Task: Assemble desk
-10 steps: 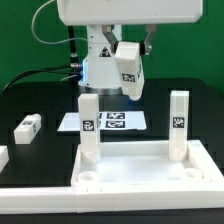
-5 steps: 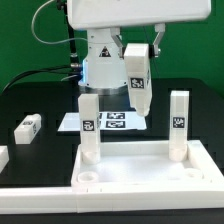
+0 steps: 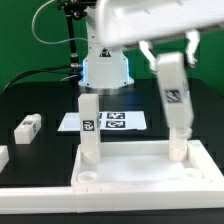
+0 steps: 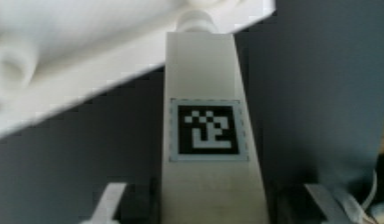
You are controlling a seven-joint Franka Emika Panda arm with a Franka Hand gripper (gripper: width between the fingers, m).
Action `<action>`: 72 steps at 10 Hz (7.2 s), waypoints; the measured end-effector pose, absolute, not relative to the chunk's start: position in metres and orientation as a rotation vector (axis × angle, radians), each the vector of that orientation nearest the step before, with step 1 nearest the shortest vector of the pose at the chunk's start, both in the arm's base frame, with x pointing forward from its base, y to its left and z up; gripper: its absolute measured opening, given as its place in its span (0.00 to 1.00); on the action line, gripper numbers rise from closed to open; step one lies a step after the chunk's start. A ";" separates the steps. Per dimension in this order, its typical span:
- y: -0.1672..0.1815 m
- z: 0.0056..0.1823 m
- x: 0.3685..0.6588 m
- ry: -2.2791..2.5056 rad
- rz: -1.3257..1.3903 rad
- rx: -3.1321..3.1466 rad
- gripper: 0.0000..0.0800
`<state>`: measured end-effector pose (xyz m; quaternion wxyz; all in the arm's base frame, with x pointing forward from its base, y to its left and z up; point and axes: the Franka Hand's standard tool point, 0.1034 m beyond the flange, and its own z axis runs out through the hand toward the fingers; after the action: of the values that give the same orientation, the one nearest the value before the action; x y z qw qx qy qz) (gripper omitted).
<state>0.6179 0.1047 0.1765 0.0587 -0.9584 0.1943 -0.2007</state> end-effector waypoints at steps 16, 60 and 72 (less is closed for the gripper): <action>0.112 0.150 0.633 0.050 -0.882 -2.982 0.36; 0.090 0.148 0.661 0.193 -0.269 -3.079 0.81; 0.115 0.122 0.653 0.307 -0.019 -3.084 0.81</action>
Offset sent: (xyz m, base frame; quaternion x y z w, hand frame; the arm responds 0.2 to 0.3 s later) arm -0.0109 -0.0264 -0.0182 -0.1767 0.0643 -0.2811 0.9411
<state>0.6526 0.1151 0.1219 0.0211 -0.9948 0.0991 -0.0063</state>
